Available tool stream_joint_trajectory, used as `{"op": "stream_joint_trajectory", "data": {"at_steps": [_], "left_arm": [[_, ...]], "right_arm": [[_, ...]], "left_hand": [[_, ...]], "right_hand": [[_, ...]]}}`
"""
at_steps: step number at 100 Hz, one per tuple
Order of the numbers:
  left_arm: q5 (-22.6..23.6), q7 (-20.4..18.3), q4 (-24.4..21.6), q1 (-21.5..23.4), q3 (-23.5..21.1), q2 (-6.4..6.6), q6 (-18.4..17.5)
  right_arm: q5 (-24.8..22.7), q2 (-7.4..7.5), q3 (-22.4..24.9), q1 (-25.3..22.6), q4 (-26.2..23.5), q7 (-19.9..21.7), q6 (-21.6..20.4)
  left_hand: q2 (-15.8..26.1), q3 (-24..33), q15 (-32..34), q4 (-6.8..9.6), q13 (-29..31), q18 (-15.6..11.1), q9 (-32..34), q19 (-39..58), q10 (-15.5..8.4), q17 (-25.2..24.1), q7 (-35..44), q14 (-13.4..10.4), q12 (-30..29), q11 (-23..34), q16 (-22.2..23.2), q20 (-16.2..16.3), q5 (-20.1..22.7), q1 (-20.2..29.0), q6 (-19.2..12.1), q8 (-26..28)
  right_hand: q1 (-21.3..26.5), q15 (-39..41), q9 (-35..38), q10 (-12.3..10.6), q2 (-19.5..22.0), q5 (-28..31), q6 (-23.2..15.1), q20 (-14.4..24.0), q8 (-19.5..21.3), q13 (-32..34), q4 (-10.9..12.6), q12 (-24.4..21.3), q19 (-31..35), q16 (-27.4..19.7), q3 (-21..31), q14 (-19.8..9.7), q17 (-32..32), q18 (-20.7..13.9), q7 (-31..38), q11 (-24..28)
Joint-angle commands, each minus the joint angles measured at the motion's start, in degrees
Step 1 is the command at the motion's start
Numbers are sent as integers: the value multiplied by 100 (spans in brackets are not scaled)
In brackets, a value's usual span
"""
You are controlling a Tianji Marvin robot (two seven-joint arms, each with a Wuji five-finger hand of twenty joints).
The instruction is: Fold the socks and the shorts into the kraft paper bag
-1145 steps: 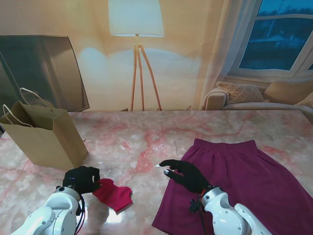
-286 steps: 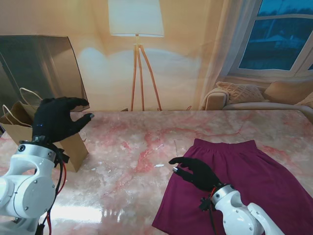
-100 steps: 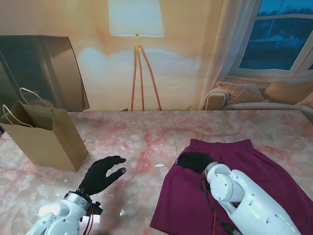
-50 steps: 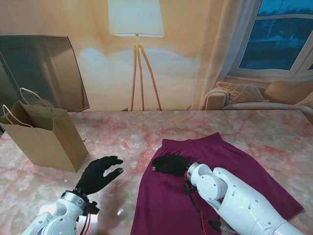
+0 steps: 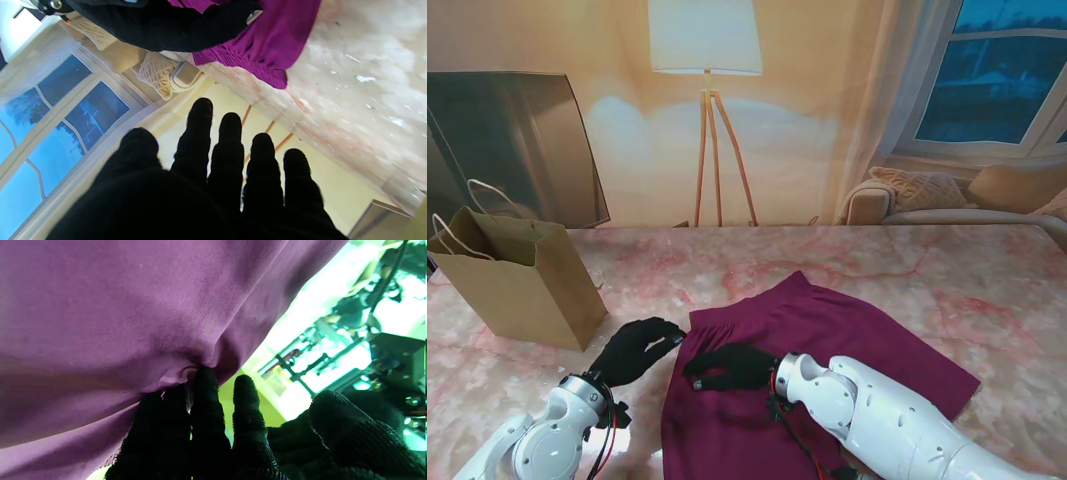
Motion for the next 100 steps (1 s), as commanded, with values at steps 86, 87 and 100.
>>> {"op": "stream_joint_trajectory", "data": {"at_steps": [86,87,100], "left_arm": [[177,-1453,1006,-1127,874,304,824],[181,-1455,1002,-1120,866,304,829],[287,-1474,974,-1049,776,320,827]], "right_arm": [[-440,273,650,-803,-769,2,-397],[-457,285,697,-833,-814,4,-374],[-618,458,1408,-1305,-1509,228,30]], "left_hand": [[1170,-643,-67,-180,-681,-566,50,-2408,219,-80,31,-329,40,-6,60,365,214,313,153,-83],[1166,-640,-63,-179,-674,-565,51,-2406,220,-82,30,-329,39,-6,62,371,215,316,156,-83],[1149,-631,-41,-173,-637,-539,63,-2370,222,-93,18,-310,38,-12,76,456,219,324,156,-91]], "right_hand": [[-295,458,-4,-302,-89,-31,-417,343,85,616,-226,110,504,177,356,-105,686,553,371,223],[-294,461,4,-306,-90,-18,-423,346,87,624,-226,112,509,178,352,-107,696,554,377,228],[-214,524,168,-318,-79,179,-470,384,113,791,-232,137,605,203,327,-75,865,561,471,299]]}}
